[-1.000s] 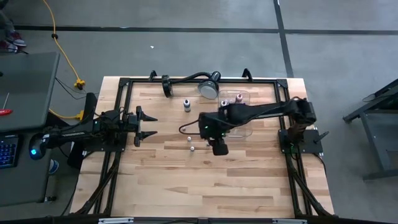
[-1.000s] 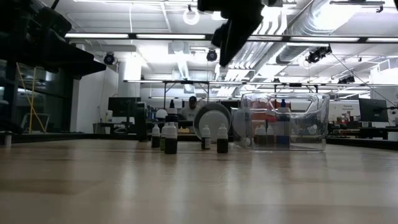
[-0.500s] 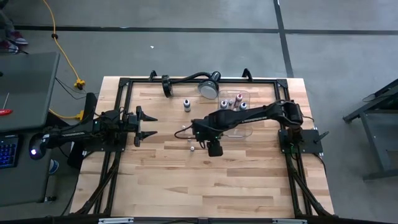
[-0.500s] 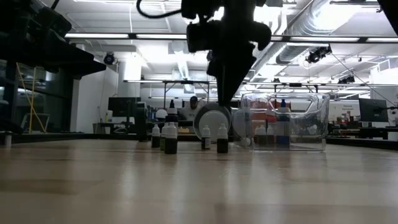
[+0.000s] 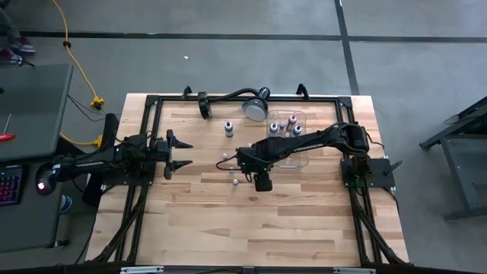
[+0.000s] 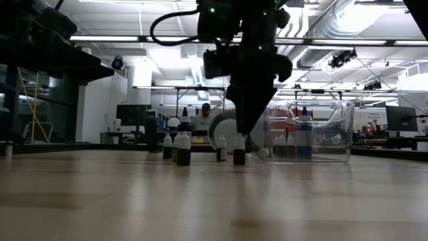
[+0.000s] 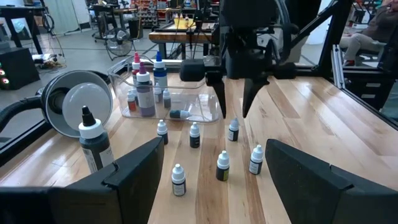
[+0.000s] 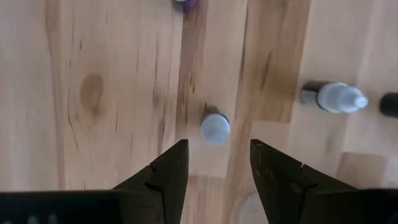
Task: Pick & Place food coloring
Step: Put the small black food coloring bottle into the transparent bin
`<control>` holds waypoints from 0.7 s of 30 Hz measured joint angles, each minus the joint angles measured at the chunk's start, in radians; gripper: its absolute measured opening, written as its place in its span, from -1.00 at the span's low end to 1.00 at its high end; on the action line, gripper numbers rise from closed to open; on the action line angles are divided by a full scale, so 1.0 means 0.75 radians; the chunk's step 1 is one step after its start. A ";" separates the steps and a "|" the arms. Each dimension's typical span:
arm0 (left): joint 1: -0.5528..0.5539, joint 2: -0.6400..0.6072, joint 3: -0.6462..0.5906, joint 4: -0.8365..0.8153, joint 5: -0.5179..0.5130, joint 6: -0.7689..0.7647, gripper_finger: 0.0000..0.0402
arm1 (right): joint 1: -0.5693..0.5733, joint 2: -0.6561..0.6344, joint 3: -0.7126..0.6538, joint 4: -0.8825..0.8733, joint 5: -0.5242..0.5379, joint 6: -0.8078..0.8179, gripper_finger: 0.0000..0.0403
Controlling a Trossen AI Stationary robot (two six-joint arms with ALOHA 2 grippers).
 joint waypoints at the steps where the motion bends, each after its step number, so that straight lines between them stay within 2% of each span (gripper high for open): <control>1: 0.000 0.000 0.000 0.000 0.000 0.000 0.38 | 0.002 0.000 -0.013 0.010 -0.003 0.008 -0.20; 21: 0.000 0.000 0.000 0.000 0.000 0.000 0.38 | 0.003 0.006 -0.042 0.107 -0.020 0.031 -0.20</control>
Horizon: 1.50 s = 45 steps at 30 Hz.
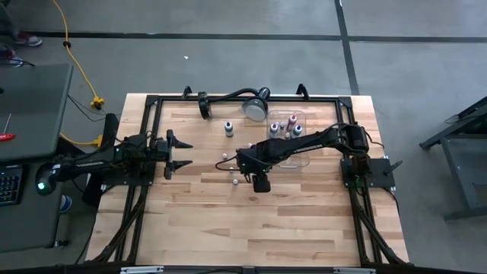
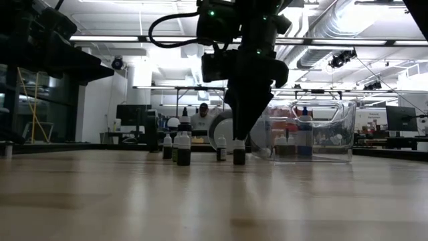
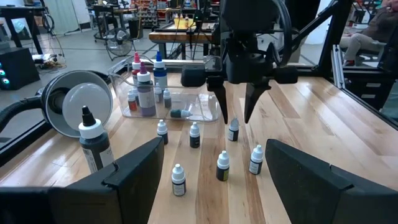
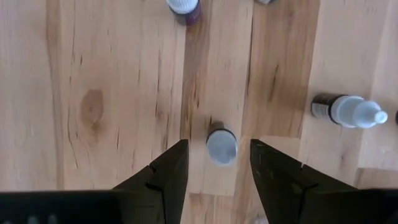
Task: Pick & Place food coloring
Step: Put the small black food coloring bottle into the transparent bin
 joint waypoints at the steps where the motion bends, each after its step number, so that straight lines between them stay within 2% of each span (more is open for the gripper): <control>1: 0.000 0.000 0.000 0.000 0.000 0.000 0.38 | 0.000 0.000 0.000 0.008 0.000 0.000 -0.20; 18: 0.000 0.000 0.000 0.000 0.000 0.000 0.38 | 0.000 0.028 0.000 0.022 0.012 -0.001 -0.21; 22: 0.000 0.000 0.000 0.000 0.000 0.000 0.38 | 0.000 0.028 0.000 0.011 0.005 0.000 -0.30; 35: 0.000 0.000 0.000 0.000 0.000 0.000 0.38 | 0.000 0.028 0.001 0.005 0.004 0.001 -0.77; 41: 0.000 0.000 0.000 0.000 0.000 0.000 0.38 | 0.017 0.003 0.001 0.004 0.002 0.046 -0.78; 45: 0.000 0.000 0.000 0.000 0.000 0.000 0.38 | 0.018 -0.034 0.063 -0.067 0.003 0.069 -0.78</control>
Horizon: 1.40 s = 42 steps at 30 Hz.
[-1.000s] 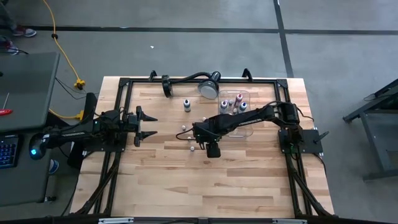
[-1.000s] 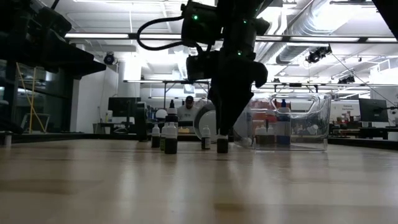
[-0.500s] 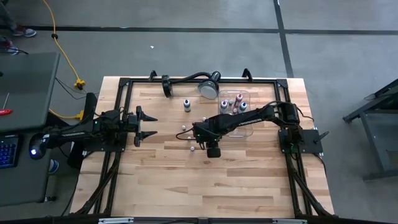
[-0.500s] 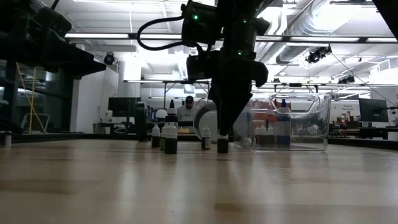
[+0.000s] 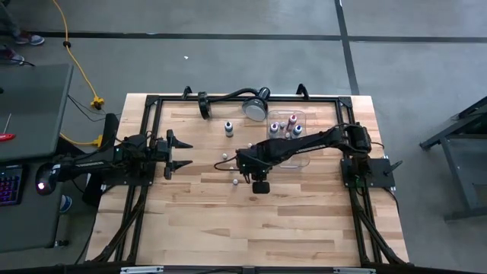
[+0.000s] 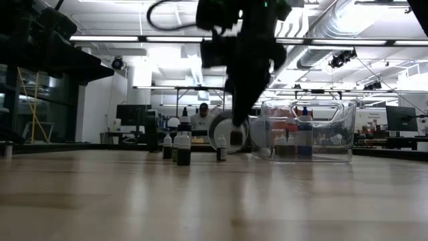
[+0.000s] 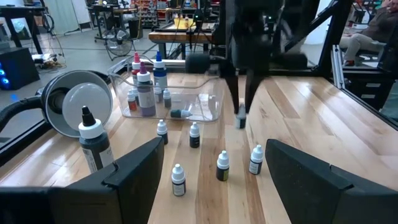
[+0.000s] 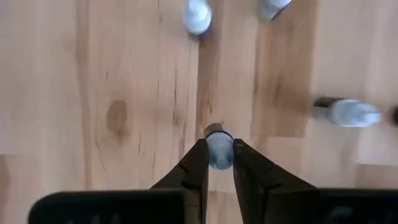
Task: Pick & Place food coloring
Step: Put the small black food coloring bottle into the transparent bin
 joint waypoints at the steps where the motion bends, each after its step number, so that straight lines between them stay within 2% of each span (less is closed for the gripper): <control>1: 0.000 0.000 0.000 0.000 0.000 0.000 0.38 | 0.000 -0.012 0.023 -0.027 0.002 0.000 -0.79; 16: 0.000 0.000 0.000 0.000 0.000 0.000 0.38 | -0.010 -0.044 0.634 -0.466 0.102 -0.007 -0.79; 25: 0.000 0.000 0.000 0.000 0.000 0.000 0.38 | 0.021 -0.044 0.917 -0.633 0.120 -0.006 -0.79; 31: 0.000 0.000 0.000 0.000 0.000 0.000 0.38 | 0.038 -0.044 0.962 -0.700 0.192 -0.002 -0.79; 35: 0.000 0.000 0.000 0.000 0.000 0.000 0.38 | 0.029 -0.044 0.962 -0.796 0.298 0.065 -0.79; 38: 0.001 0.000 0.000 0.000 0.000 0.000 0.38 | 0.007 -0.044 0.962 -0.867 0.396 0.145 -0.79; 42: 0.000 0.000 0.000 0.000 0.000 0.000 0.38 | -0.023 -0.055 0.961 -0.929 0.524 0.383 -0.79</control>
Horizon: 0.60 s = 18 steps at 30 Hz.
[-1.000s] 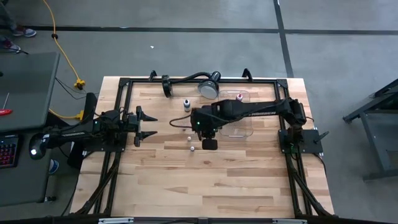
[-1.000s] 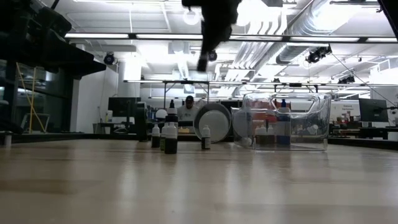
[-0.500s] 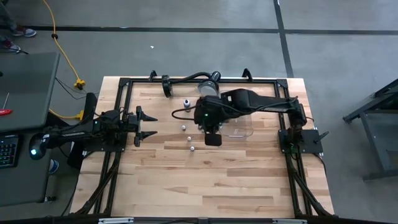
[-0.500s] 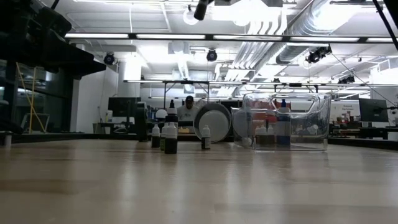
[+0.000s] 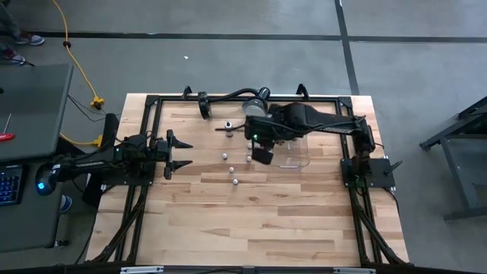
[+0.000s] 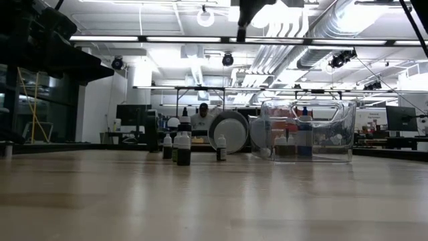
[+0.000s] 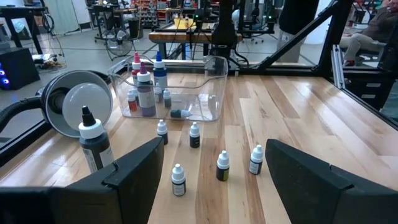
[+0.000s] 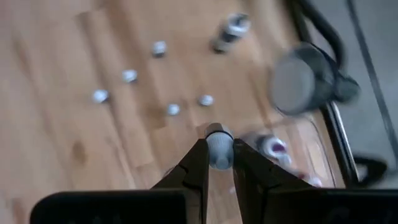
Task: Pick & Place food coloring
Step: Put the small black food coloring bottle into the transparent bin
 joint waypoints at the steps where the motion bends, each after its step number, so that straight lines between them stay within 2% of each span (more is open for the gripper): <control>1: 0.000 0.000 0.000 0.000 0.000 0.001 0.38 | -0.006 -0.008 0.000 -0.014 0.028 0.068 -0.79; 5: 0.000 0.000 0.000 0.000 0.000 0.000 0.38 | -0.015 -0.040 -0.013 -0.063 0.129 0.321 -0.79; 9: 0.000 0.000 0.000 0.000 0.000 0.000 0.38 | -0.014 -0.119 -0.120 -0.061 0.163 0.525 -0.79; 13: 0.000 0.000 0.000 0.000 0.000 0.000 0.38 | -0.020 -0.247 -0.347 -0.059 0.161 0.712 -0.79; 18: 0.000 0.000 0.000 0.000 0.000 0.000 0.38 | -0.047 -0.438 -0.691 0.020 0.029 0.838 -0.79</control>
